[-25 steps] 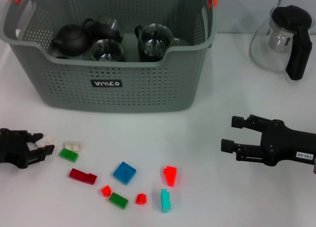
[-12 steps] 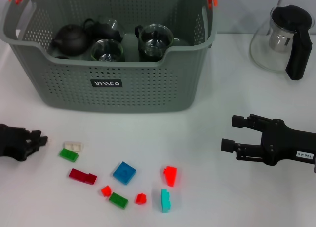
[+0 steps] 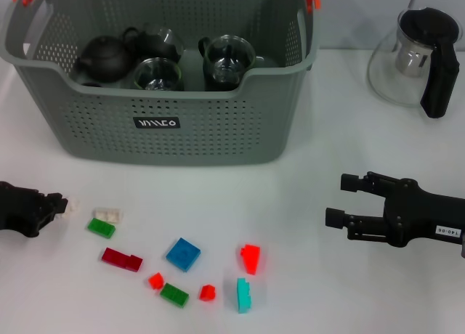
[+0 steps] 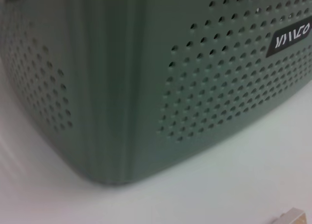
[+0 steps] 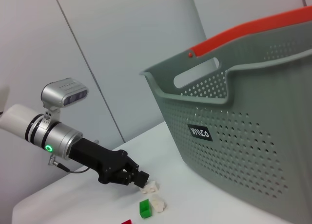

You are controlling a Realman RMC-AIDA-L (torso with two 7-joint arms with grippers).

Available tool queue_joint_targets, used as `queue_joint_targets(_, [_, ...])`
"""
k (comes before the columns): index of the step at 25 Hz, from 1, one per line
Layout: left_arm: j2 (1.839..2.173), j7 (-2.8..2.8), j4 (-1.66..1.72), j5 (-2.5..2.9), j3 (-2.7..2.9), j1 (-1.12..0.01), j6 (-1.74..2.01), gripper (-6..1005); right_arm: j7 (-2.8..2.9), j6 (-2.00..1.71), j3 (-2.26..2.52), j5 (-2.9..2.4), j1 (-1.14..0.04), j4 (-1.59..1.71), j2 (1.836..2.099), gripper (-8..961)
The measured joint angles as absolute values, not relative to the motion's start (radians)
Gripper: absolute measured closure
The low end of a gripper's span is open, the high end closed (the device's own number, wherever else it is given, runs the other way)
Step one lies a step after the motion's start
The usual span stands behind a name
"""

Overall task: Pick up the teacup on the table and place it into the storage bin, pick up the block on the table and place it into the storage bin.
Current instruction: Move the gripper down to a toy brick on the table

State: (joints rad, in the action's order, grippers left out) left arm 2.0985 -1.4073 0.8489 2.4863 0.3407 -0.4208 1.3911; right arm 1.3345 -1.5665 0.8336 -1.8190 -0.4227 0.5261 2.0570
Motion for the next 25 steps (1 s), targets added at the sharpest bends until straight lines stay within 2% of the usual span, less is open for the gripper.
queue_joint_targets(14, [2.098, -1.408, 0.848, 2.483, 0.340, -0.420, 1.400, 917, 1.335, -1.566, 0.834, -1.819, -0.425, 0.526, 2.057, 26])
queue_joint_targets(25, [2.100, -1.405, 0.848, 2.486, 0.340, -0.420, 1.393, 749, 1.335, -1.566, 0.834, -1.819, -0.430, 0.526, 2.057, 26])
